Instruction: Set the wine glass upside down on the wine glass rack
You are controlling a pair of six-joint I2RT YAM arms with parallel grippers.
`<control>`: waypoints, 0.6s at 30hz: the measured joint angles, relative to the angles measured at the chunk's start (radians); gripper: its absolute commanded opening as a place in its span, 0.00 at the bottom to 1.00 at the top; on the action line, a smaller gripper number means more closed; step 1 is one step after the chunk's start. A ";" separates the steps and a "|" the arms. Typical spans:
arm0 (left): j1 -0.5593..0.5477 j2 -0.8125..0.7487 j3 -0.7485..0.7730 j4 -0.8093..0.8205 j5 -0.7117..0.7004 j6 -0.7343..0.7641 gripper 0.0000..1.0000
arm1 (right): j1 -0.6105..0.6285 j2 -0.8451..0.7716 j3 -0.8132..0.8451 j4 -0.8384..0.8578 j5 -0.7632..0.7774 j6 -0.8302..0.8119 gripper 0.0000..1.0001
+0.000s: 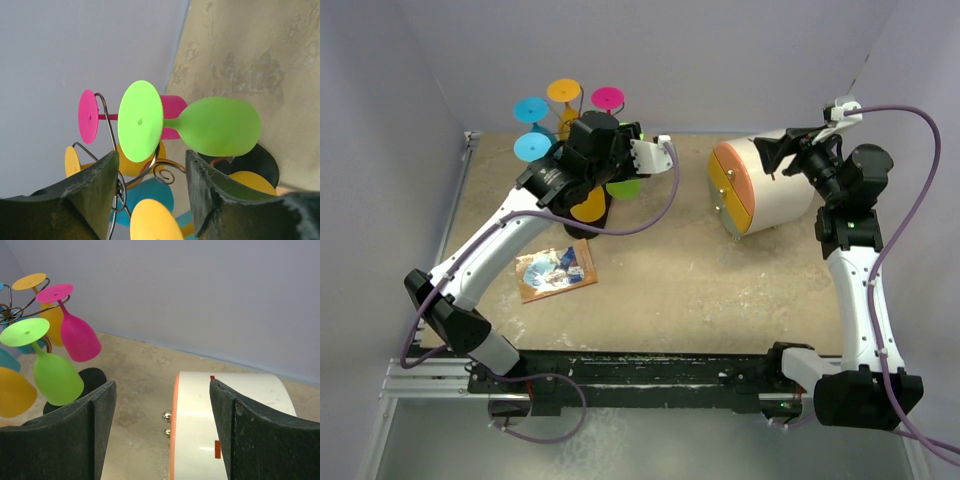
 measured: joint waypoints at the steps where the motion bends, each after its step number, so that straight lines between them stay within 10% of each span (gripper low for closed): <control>1: 0.000 -0.008 0.000 -0.006 0.009 -0.013 0.64 | -0.001 0.000 0.000 0.000 0.000 0.000 0.78; 13: 0.064 -0.195 -0.019 -0.049 0.179 -0.226 1.00 | -0.005 0.058 0.027 -0.057 0.011 -0.058 0.79; 18: 0.119 -0.303 -0.106 -0.025 0.187 -0.320 0.99 | -0.005 0.145 0.177 -0.195 0.031 -0.191 0.80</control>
